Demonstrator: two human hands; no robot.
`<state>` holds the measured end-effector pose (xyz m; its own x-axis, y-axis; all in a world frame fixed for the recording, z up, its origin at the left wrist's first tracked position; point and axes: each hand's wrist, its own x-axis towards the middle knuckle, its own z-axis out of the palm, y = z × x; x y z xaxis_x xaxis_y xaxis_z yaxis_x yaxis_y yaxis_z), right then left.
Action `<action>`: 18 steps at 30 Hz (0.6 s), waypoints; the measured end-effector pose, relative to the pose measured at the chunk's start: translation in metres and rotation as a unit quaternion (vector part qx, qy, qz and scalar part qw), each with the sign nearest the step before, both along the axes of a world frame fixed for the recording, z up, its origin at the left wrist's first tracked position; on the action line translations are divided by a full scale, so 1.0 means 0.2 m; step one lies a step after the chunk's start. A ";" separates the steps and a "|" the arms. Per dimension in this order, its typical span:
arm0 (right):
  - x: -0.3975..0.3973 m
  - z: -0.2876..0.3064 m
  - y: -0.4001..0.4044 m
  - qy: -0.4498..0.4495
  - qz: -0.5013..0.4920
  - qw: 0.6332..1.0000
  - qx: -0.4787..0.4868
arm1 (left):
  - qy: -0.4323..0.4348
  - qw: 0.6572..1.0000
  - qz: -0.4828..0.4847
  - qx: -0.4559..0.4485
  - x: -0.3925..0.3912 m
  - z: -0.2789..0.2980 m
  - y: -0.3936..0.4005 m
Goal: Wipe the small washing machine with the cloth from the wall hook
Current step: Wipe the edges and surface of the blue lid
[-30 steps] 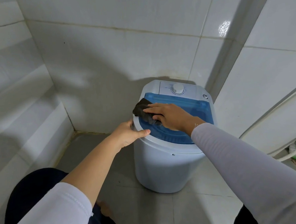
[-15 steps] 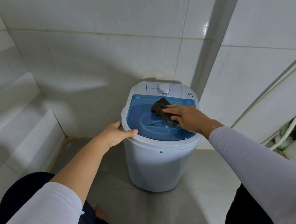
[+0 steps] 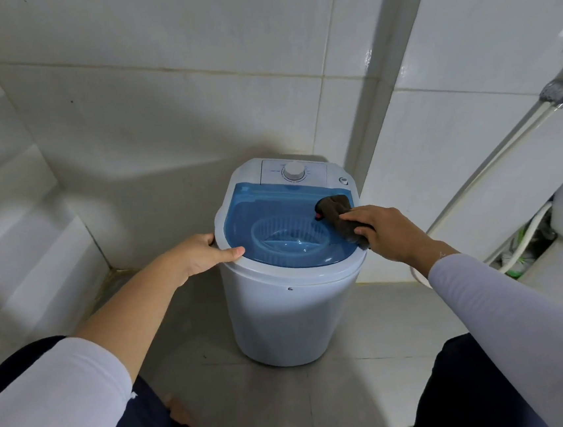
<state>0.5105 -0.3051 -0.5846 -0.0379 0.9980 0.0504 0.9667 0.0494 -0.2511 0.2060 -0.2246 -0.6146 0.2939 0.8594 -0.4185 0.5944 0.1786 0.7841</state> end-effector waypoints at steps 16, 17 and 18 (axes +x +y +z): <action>-0.60 0.17 0.22 0.040 0.227 0.972 0.040 | 0.123 0.991 0.012 0.051 0.00 0.06 0.38; -0.64 0.15 0.23 0.029 0.242 0.969 0.027 | 0.130 0.990 0.008 0.054 -0.01 0.05 0.38; -0.68 0.13 0.23 0.011 0.252 0.968 0.012 | 0.132 0.990 0.006 0.051 -0.01 0.05 0.39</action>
